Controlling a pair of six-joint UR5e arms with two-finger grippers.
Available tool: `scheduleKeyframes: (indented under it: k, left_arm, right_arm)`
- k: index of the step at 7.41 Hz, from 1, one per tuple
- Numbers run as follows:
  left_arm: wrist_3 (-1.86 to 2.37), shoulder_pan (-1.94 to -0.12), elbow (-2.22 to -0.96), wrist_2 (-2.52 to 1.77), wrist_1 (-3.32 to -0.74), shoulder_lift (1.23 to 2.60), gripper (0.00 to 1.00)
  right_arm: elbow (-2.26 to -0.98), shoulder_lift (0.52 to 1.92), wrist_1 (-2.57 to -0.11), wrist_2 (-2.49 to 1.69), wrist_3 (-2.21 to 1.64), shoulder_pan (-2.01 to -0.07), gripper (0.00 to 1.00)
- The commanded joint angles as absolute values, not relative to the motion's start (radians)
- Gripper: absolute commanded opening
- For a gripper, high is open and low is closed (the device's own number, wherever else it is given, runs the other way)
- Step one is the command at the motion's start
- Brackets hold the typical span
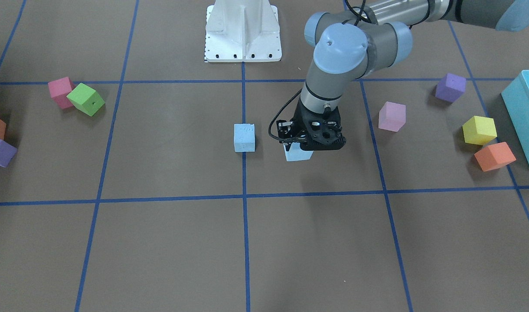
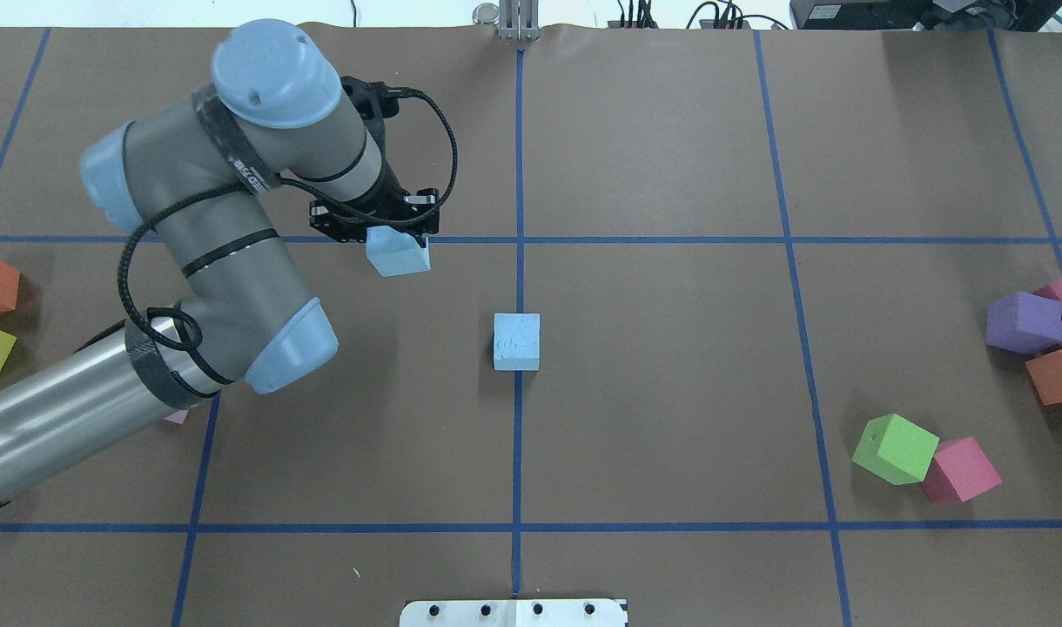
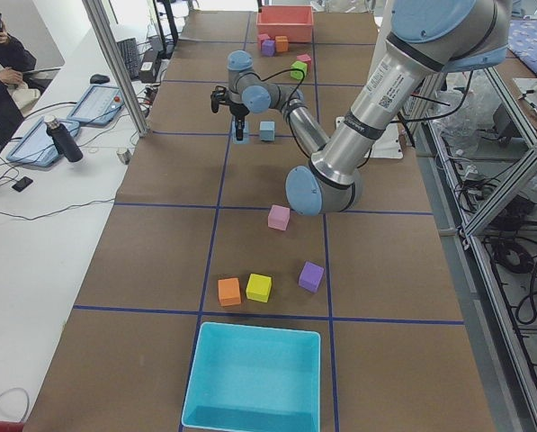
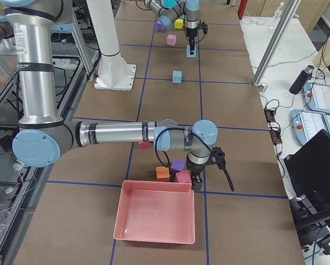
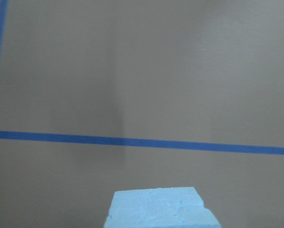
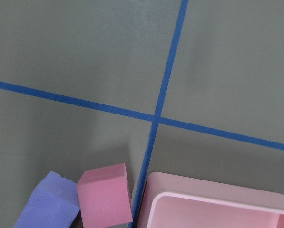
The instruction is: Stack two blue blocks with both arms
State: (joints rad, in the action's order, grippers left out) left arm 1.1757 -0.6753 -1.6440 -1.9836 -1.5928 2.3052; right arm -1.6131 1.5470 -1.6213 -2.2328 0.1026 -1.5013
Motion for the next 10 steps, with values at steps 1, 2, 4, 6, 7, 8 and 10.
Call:
scheduleKeyframes:
  k: [1,2,4,6,7,8,10]
  left_arm:
    - [1.203,-0.597,-1.634,-1.918,-1.568,2.358,0.06]
    - [1.201,-0.577,-1.623,-1.917,-1.498,2.409,0.06]
    - [1.206,-0.532,-1.545,-1.889,-1.474,2.488,0.06]
    - [1.189,-0.497,-1.480,-1.859,-1.480,2.519,0.06]
    - [1.180,-0.499,-1.483,-1.858,-1.479,2.519,0.05]
    - [1.142,-0.499,-1.491,-1.862,-1.474,2.519,0.04]
    - [1.140,-0.500,-1.491,-1.868,-1.474,2.508,0.04]
  right_arm:
    - [-1.617,1.566,-1.621,-2.240,0.101,-1.505,1.00]
    - [-1.617,1.568,-1.621,-2.240,0.101,-1.505,1.00]
    - [-1.612,1.577,-1.620,-2.241,0.100,-1.505,1.00]
    - [-1.615,1.582,-1.620,-2.243,0.100,-1.505,1.00]
    - [-1.615,1.582,-1.620,-2.243,0.100,-1.505,1.00]
    - [-1.617,1.582,-1.620,-2.244,0.100,-1.505,1.00]
    - [-1.618,1.583,-1.621,-2.244,0.100,-1.505,1.00]
